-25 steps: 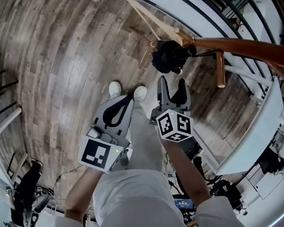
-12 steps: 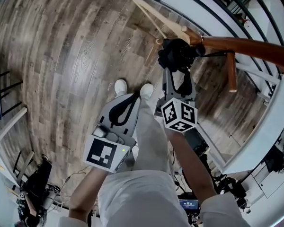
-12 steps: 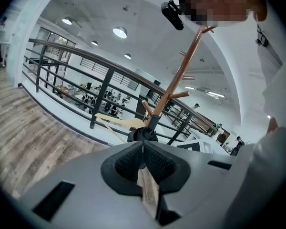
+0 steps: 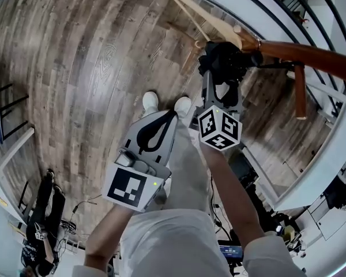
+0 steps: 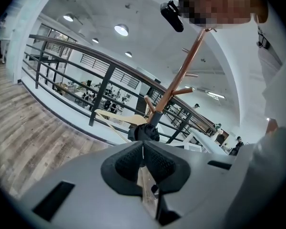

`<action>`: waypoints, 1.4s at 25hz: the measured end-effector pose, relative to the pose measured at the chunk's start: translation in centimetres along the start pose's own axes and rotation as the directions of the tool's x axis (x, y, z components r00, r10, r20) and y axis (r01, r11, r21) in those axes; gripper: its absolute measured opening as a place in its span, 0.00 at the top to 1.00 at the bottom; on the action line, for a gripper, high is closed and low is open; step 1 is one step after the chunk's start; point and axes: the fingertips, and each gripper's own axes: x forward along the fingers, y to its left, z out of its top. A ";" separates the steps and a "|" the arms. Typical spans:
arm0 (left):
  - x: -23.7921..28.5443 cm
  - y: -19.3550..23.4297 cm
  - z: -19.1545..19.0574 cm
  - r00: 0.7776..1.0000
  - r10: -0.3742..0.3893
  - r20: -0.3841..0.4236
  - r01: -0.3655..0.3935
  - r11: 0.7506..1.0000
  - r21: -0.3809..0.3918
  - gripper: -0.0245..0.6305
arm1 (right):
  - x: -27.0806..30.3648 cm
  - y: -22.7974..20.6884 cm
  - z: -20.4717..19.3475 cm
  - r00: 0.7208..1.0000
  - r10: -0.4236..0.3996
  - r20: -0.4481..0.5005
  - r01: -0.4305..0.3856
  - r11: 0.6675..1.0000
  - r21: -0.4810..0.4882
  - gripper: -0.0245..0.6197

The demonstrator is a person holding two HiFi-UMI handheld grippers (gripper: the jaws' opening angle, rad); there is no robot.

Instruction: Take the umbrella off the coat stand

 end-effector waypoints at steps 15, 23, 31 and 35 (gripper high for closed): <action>1.7 1.4 -1.0 0.999 -0.014 -0.046 0.013 1.000 -0.016 0.93 | 5.9 -0.2 0.1 0.996 -0.086 -0.025 0.083 0.992 -0.099 0.44; 2.5 0.9 -0.9 0.999 -0.019 -0.045 0.019 1.000 -0.018 0.93 | 5.9 -0.8 -0.2 0.994 -0.098 -0.057 0.092 0.991 -0.096 0.52; 2.2 0.5 -0.6 0.999 -0.022 -0.043 0.021 1.000 -0.013 0.93 | 4.6 -0.5 -0.2 0.996 -0.058 -0.074 0.054 0.997 -0.051 0.54; 1.8 0.0 -0.4 0.999 -0.021 -0.037 0.021 1.000 -0.010 0.93 | 3.6 -0.1 -0.1 0.996 -0.039 -0.081 0.036 0.999 -0.039 0.54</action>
